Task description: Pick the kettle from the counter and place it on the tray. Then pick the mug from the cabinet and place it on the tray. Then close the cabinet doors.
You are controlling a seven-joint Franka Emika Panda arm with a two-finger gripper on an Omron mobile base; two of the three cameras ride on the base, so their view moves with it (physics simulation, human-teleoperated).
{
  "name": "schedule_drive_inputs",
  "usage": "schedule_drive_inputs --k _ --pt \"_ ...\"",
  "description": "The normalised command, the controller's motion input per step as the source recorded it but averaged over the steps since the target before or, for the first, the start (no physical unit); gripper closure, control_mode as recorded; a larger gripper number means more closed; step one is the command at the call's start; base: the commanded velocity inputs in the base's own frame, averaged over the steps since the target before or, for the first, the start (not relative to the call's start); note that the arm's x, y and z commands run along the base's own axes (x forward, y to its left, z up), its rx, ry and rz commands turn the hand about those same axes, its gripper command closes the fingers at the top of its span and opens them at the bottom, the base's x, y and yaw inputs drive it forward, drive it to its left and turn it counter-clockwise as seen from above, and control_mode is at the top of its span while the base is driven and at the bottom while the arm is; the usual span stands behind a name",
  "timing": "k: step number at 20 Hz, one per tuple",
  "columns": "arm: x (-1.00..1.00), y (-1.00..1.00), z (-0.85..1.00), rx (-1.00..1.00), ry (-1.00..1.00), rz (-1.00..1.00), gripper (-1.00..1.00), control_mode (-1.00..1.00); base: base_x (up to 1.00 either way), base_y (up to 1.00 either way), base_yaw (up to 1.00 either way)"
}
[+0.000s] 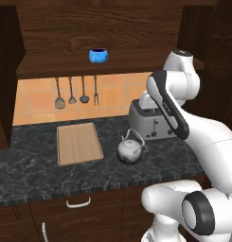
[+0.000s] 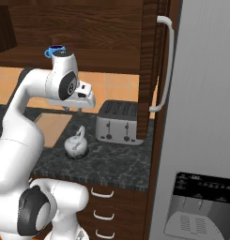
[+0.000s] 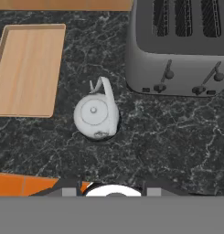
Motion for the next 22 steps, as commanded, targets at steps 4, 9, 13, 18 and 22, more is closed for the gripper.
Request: schedule_drive_inputs --k 4,9,13,18,22 --pt "-0.27 0.0 -0.08 -0.01 0.0 0.02 -1.0 -1.0 0.0 0.0 0.0" --pt "-0.56 0.0 -0.37 0.0 0.0 0.01 -1.0 -1.0 0.0 0.0 0.0" --pt "-0.33 0.0 -0.57 0.0 0.02 0.02 -1.0 -1.0 0.0 0.0 0.0" --pt "0.09 0.0 -0.55 0.0 0.11 0.06 -1.0 -1.0 0.0 0.0 0.0" --pt "0.26 -0.13 -0.25 0.0 0.01 0.1 -1.0 -1.0 0.0 0.0 0.0"
